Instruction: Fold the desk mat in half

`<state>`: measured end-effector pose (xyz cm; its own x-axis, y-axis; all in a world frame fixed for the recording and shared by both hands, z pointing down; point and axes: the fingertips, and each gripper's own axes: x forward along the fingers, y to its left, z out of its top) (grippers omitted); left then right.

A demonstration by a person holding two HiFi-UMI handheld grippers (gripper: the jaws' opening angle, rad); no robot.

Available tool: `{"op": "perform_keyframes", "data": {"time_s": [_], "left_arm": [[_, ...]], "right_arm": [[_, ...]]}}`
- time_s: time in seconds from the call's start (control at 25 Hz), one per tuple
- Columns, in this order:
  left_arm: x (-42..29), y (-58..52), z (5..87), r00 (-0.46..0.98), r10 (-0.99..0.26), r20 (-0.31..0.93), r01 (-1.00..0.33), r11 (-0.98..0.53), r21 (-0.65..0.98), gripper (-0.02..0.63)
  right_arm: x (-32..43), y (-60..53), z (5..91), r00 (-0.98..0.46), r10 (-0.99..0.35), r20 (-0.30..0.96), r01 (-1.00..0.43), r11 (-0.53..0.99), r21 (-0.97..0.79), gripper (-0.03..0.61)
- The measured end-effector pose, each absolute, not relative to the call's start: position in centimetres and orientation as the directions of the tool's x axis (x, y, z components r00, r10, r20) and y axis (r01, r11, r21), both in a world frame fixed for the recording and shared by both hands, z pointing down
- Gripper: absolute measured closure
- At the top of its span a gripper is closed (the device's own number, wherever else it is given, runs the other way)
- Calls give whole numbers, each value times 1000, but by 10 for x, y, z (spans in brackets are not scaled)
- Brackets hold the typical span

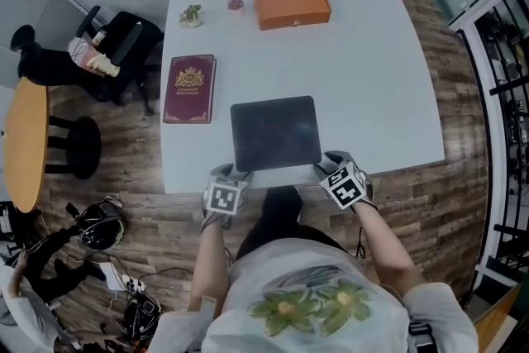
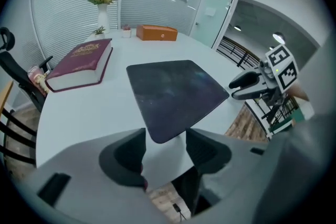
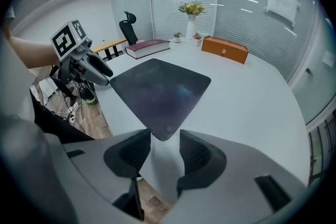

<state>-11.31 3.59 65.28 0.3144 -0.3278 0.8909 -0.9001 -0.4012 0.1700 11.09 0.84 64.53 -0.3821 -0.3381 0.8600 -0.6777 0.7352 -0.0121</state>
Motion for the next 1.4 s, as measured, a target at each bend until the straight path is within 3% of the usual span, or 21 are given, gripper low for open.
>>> {"op": "perform_keyframes", "data": {"time_s": [0.24, 0.56, 0.64, 1.12, 1.4], "left_arm": [[-110, 25, 660, 342, -348, 873, -898, -396, 194, 380], [-108, 32, 660, 332, -328, 884, -903, -381, 198, 385], [-109, 31, 660, 326, -338, 883, -905, -382, 187, 385], [-105, 42, 664, 276, -304, 912, -855, -511, 88, 385], [-107, 42, 672, 254, -299, 920, -860, -504, 74, 399]], "right_arm": [[109, 9, 656, -374, -284, 883, -662, 748, -39, 396], [106, 10, 657, -369, -273, 888, -656, 754, -41, 473], [106, 8, 657, -369, -276, 888, -649, 760, -34, 528], [104, 5, 642, -402, -288, 869, -677, 732, -71, 543], [99, -2, 623, -470, -281, 836, -720, 670, -180, 543]]}}
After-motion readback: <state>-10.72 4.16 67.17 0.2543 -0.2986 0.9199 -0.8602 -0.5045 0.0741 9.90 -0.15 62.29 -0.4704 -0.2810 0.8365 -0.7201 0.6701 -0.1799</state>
